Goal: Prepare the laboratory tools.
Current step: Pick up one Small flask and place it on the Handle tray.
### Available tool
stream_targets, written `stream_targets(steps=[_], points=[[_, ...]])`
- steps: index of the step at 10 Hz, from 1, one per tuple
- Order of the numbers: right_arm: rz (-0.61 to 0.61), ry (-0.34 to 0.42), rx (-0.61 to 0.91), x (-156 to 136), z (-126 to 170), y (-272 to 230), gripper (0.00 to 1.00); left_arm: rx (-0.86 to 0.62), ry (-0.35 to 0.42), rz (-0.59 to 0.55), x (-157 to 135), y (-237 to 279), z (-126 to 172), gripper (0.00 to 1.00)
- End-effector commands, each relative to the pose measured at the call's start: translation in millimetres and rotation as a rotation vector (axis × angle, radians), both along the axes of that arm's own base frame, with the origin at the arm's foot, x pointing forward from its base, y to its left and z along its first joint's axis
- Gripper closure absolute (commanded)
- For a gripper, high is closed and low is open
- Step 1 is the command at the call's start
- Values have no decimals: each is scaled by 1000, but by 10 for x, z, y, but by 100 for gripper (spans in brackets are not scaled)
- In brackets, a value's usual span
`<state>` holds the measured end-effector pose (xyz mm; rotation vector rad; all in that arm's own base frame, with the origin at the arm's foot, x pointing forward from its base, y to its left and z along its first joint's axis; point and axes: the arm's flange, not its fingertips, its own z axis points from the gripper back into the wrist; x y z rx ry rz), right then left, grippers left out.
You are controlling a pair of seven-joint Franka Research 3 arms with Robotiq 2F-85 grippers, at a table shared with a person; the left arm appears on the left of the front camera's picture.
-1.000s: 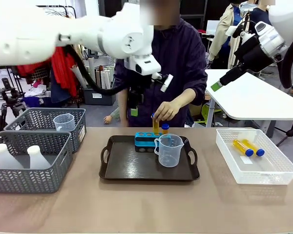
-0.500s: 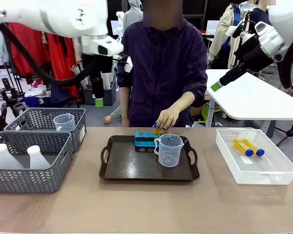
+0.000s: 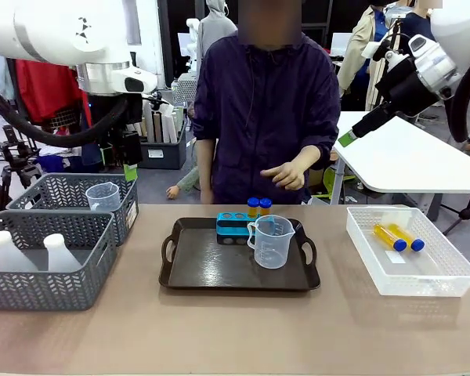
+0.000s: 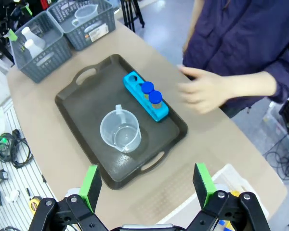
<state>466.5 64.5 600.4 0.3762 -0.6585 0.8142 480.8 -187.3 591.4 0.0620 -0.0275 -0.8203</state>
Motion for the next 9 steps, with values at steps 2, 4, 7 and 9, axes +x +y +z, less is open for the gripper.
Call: stream_targets(steps=[2,4,7,9], points=[[10,-2,17,0,16,-12,0,13,9,-11,-6,0,18,0],[10,-2,17,0,16,-12,0,4,6,-6,-5,-23,-18,0],[10,-2,17,0,16,-12,0,-70,59,240,-40,742,-386,0],[10,-2,17,0,16,-12,0,-129,82,366,-150,1192,-541,0]])
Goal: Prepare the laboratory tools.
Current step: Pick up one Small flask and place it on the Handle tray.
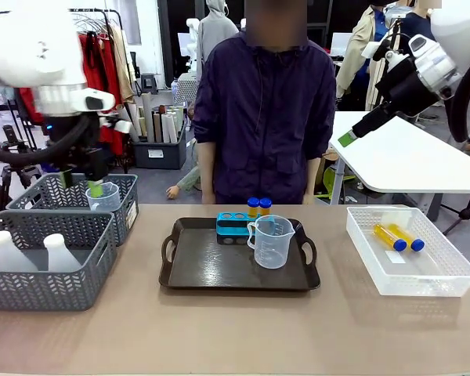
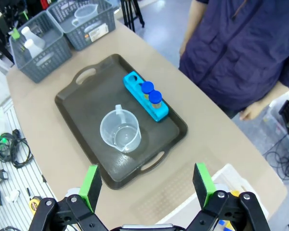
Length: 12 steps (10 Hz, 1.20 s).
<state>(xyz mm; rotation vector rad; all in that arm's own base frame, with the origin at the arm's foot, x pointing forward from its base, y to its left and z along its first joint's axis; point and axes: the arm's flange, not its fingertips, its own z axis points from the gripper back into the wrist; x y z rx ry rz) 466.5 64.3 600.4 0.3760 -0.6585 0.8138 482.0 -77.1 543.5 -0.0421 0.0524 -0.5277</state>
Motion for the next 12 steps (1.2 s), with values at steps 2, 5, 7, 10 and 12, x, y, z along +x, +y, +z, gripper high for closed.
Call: stream_targets(steps=[2,5,7,10,12], points=[[10,-2,17,1,16,-10,0,-101,-30,186,-250,499,-251,0],[10,-2,17,1,16,-10,0,-93,-5,310,-270,844,-670,0],[10,-2,17,1,16,-10,0,-65,-35,357,-207,1108,-808,0],[10,-2,17,1,16,-10,0,-42,-84,338,-53,1103,-657,0],[10,-2,17,1,16,-10,0,-75,-38,362,-172,1236,-797,0]])
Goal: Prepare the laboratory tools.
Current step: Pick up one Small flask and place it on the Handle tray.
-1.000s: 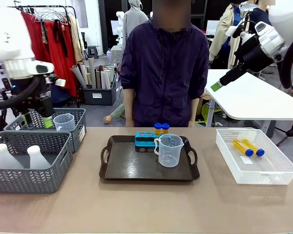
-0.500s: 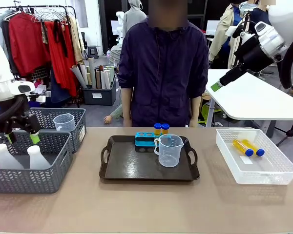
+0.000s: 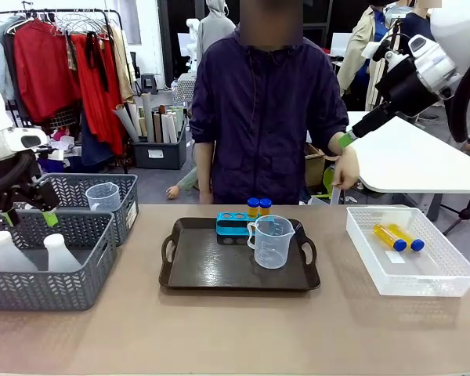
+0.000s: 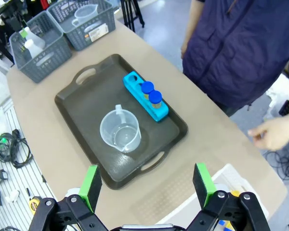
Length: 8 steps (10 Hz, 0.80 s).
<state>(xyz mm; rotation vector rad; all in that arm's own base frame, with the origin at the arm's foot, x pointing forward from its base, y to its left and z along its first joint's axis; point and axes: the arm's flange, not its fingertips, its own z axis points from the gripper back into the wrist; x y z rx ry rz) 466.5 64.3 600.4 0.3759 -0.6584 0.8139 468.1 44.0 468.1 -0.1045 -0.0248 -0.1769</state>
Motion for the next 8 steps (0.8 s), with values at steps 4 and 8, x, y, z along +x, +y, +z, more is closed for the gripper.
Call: stream_targets(steps=[4,8], points=[[10,-2,17,0,16,-10,0,32,-1,-54,234,-75,-19,0],[10,-2,17,0,16,-10,0,77,-62,112,307,229,-17,0]])
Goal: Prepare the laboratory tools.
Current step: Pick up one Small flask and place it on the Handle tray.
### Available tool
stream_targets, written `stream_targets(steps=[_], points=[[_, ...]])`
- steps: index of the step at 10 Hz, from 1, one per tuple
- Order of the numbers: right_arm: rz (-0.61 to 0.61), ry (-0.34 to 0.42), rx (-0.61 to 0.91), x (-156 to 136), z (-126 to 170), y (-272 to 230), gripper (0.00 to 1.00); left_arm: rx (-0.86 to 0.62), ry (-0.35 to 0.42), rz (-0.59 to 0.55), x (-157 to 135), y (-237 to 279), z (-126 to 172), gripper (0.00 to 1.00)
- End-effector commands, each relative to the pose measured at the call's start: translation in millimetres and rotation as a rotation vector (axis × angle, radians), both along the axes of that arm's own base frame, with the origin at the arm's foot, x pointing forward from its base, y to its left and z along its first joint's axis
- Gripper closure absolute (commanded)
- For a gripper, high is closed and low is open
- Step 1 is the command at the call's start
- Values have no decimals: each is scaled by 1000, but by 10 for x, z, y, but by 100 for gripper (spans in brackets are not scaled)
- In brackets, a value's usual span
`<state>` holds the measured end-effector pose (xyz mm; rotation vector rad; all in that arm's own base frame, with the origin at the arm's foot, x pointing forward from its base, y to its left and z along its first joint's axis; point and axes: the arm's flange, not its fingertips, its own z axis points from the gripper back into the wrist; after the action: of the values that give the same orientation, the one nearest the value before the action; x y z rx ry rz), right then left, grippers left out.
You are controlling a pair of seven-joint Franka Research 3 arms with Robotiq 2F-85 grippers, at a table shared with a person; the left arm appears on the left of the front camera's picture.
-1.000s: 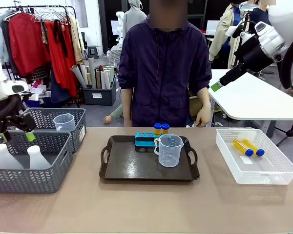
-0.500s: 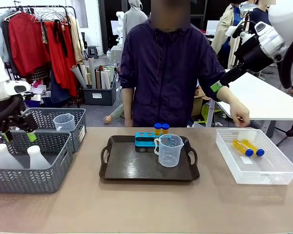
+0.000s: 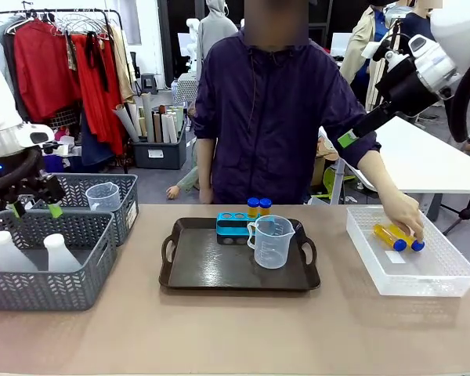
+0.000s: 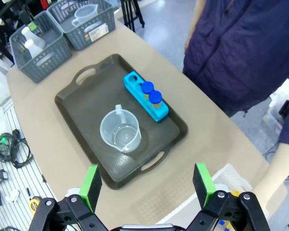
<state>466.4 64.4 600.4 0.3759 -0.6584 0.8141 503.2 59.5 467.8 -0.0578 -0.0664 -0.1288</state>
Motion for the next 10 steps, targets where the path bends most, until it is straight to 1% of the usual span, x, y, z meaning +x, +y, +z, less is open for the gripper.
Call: stream_targets(steps=[1,3,7,9,10], points=[[10,-2,17,1,16,-11,0,18,-12,95,-76,212,-21,0],[10,-2,17,1,16,-11,0,11,17,114,-165,384,-71,0],[10,-2,17,1,16,-11,0,21,66,153,-303,471,-255,0],[10,-2,17,1,16,-11,0,48,92,174,-360,468,-347,0],[10,-2,17,1,16,-11,0,55,103,169,-370,462,-398,0]])
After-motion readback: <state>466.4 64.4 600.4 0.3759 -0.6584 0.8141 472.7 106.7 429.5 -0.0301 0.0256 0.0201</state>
